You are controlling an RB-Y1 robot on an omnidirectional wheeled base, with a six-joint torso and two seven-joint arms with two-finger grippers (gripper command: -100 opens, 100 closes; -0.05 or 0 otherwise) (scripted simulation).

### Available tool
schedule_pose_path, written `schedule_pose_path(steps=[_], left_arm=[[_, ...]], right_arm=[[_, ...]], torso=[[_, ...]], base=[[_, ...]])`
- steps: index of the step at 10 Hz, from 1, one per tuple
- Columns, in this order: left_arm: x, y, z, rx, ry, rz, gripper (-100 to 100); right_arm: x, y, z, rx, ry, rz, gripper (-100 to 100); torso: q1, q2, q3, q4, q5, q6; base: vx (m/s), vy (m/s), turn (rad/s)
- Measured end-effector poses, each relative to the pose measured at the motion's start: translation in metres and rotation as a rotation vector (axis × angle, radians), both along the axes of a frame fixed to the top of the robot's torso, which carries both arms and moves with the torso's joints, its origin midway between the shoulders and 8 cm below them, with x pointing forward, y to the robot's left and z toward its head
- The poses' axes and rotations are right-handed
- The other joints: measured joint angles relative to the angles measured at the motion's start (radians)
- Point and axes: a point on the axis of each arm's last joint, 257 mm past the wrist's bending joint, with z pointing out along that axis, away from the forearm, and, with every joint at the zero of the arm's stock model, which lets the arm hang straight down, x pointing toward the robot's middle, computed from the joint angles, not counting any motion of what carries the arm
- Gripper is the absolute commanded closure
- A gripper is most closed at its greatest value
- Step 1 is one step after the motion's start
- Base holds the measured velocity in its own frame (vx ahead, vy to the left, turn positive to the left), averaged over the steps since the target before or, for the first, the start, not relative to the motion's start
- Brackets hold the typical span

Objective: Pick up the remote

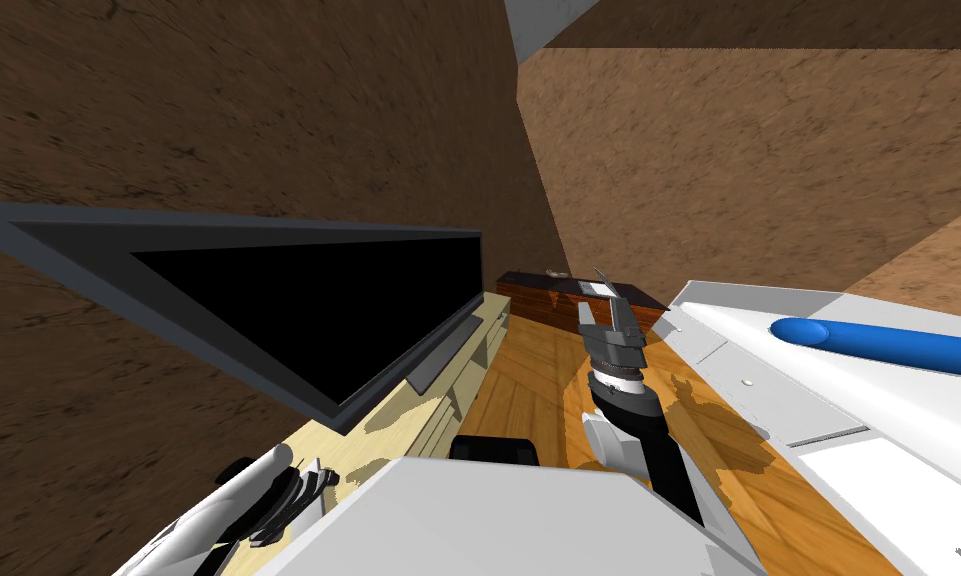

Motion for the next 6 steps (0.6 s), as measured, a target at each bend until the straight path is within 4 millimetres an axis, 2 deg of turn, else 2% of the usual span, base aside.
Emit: schedule_pose_path(steps=[5, 6], left_arm=[[0.0, 0.0, 0.0001, 0.0, 0.0, 0.0, -100], [-0.0006, -0.0054, -0.0068, -0.004, 0.002, -0.001, -100]], right_arm=[[0.0, 0.0, 0.0, 0.0, 0.0, 0.0, 0], [0.0, 0.0, 0.0, 0.0, 0.0, 0.0, 0]], torso=[[0.0, 0.0, 0.0, 0.0, 0.0, 0.0], [0.0, 0.0, 0.0, 0.0, 0.0, 0.0]], base=[[0.003, -0.003, 0.01], [0.011, -0.012, 0.037]])
